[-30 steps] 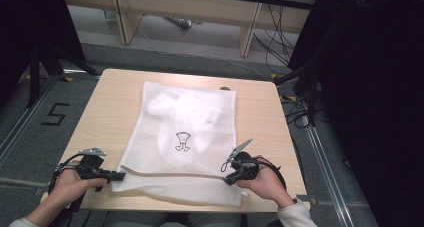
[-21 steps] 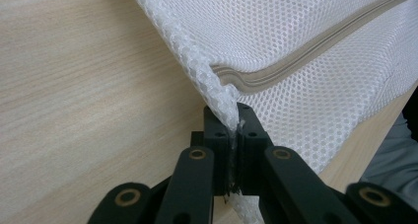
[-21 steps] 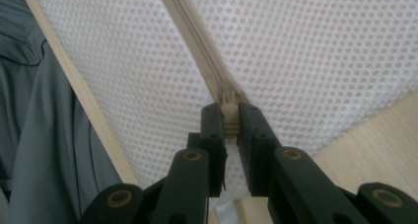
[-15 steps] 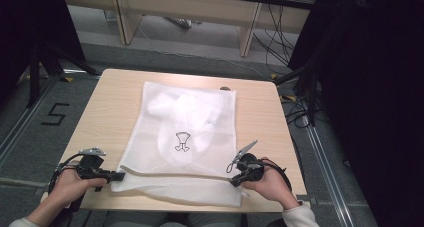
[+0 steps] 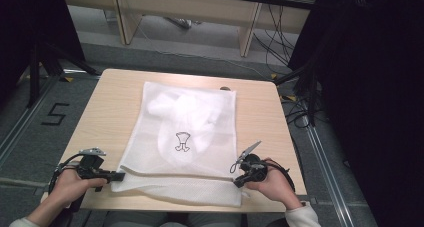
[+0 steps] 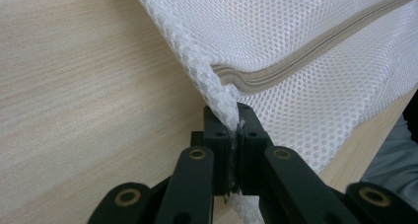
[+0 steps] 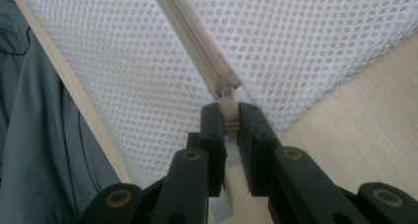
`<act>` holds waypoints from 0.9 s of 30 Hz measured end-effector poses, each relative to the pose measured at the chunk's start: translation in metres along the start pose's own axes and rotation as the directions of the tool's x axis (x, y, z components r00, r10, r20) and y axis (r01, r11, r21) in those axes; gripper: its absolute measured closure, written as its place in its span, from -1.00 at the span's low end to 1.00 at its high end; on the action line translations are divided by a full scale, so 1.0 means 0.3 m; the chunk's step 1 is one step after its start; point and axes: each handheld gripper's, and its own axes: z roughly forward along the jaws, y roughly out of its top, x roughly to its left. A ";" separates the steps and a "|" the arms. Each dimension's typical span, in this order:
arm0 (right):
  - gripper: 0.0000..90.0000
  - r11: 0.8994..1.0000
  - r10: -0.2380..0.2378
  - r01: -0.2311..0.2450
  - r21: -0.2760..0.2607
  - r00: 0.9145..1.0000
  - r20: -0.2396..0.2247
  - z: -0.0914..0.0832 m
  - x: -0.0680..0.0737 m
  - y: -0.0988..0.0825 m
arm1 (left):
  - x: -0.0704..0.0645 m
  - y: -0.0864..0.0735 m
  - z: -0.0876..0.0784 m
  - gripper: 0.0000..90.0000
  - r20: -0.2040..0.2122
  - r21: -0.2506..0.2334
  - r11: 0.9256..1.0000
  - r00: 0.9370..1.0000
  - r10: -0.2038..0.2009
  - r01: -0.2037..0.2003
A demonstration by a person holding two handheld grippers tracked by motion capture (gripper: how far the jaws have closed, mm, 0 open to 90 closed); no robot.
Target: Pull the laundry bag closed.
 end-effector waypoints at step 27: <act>0.19 0.953 0.175 -0.161 -0.255 0.984 0.032 -0.031 -0.045 -0.033 | 0.017 0.010 -0.036 -0.04 -0.100 -0.071 0.995 0.993 0.066 -0.074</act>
